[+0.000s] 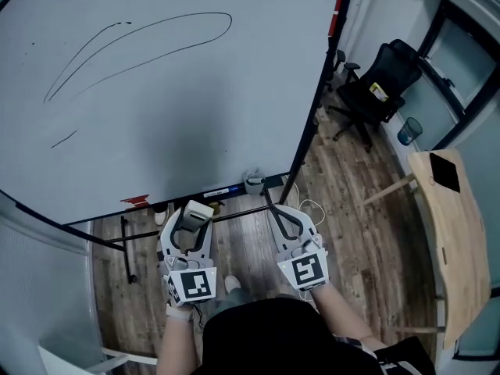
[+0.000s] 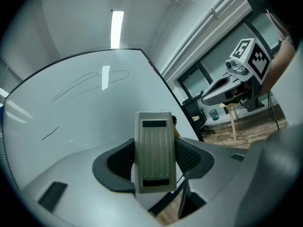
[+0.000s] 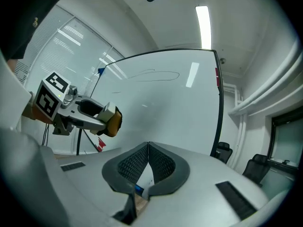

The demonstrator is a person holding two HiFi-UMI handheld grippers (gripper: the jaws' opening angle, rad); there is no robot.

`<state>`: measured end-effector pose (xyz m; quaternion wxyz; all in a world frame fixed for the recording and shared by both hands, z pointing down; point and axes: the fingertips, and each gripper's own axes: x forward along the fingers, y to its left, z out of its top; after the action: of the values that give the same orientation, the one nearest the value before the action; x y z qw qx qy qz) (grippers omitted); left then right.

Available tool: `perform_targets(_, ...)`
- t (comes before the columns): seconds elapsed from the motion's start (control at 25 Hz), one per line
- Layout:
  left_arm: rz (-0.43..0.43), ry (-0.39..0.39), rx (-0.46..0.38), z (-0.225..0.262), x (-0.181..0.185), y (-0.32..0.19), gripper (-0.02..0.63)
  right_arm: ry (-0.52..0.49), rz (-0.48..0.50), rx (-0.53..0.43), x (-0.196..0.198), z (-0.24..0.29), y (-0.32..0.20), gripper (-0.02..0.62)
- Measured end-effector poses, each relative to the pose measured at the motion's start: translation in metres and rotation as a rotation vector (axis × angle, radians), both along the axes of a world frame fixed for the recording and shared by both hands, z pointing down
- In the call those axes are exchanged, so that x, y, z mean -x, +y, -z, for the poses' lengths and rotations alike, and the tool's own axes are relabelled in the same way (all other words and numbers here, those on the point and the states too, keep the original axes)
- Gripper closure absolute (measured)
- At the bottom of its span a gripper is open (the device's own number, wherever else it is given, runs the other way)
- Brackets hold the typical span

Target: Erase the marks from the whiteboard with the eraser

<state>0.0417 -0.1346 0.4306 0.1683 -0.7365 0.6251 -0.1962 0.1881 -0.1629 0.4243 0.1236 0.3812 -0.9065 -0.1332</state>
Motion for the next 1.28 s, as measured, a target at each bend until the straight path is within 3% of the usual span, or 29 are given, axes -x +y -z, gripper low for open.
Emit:
perform_targets(0.2,-0.093,-0.081,-0.105,0.048,0.014,-0.053,0.344,-0.013,-0.037,-0.042,0.033,0.018,-0.029,0.568)
perform_targets(0.44,-0.146,-0.103,-0.229,0.122,0.003,-0.099,0.344,0.008,-0.081,-0.068,0.034,0.032,-0.052,0.568)
perform_targets(0.88,-0.088,-0.171,-0.382,0.249,-0.030,-0.168,0.344,-0.003,-0.117,-0.110,0.001,0.058,-0.095,0.568)
perform_targets(1.28,-0.001,-0.359,-0.463,0.306,-0.070,-0.202,0.344,-0.031,-0.059,-0.096,-0.015,0.046,-0.111,0.568)
